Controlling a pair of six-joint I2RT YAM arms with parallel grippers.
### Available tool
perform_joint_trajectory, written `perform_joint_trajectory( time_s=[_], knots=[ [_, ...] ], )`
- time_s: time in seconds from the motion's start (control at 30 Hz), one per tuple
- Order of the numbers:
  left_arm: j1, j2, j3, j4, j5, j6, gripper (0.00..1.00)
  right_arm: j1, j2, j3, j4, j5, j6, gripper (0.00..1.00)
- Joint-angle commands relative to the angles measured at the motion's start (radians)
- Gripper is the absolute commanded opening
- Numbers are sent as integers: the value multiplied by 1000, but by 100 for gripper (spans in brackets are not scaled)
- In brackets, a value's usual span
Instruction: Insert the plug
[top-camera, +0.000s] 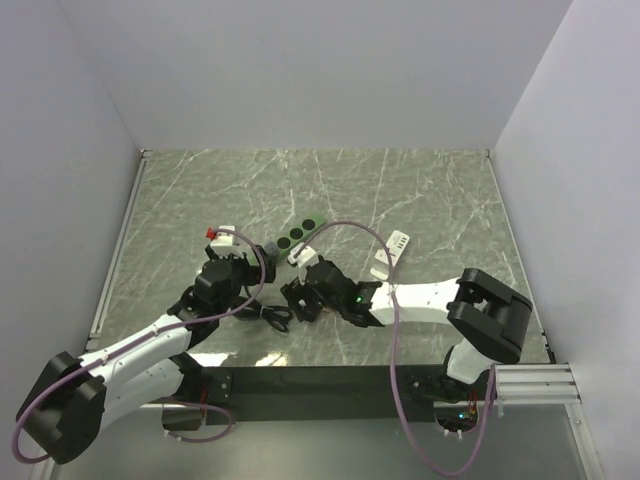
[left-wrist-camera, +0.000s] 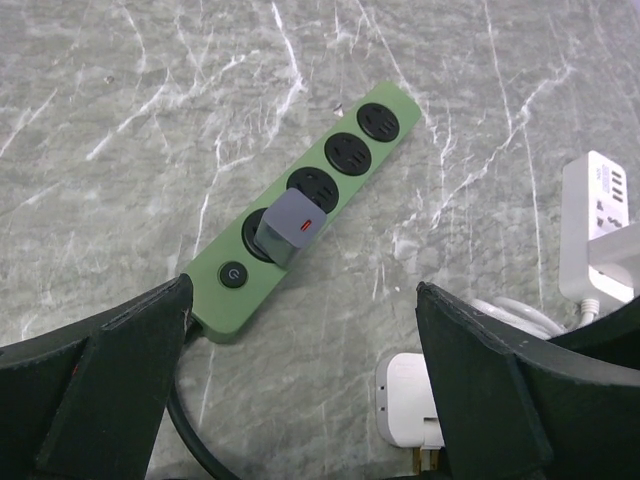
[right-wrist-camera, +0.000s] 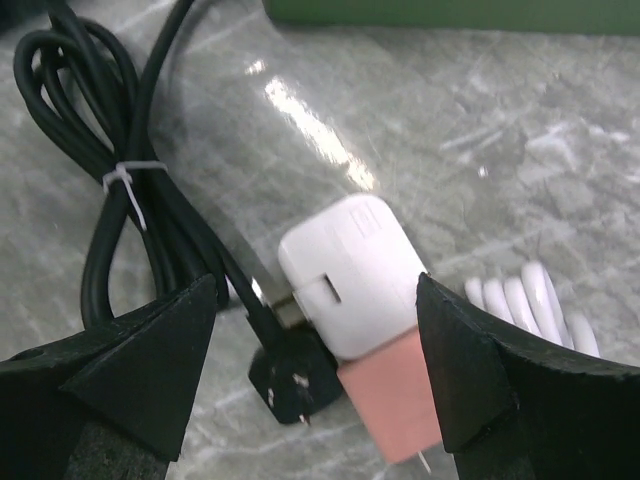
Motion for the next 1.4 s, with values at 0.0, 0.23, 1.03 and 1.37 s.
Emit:
perform_joint_trajectory(
  time_s=[0.0, 0.23, 1.03, 1.37],
  knots=[
    [2, 18, 2, 47, 14, -4, 99, 4, 33, 84, 12, 28, -6, 87],
    [2, 25, -5, 58, 21, -4, 99, 6, 126, 136, -43, 54, -13, 87],
    [2, 25, -24, 98, 93, 5, 99, -17, 153, 92, -111, 6, -125, 54],
    [2, 110, -13, 191, 339, 24, 98, -17, -58, 81, -49, 68, -248, 35]
  ],
)
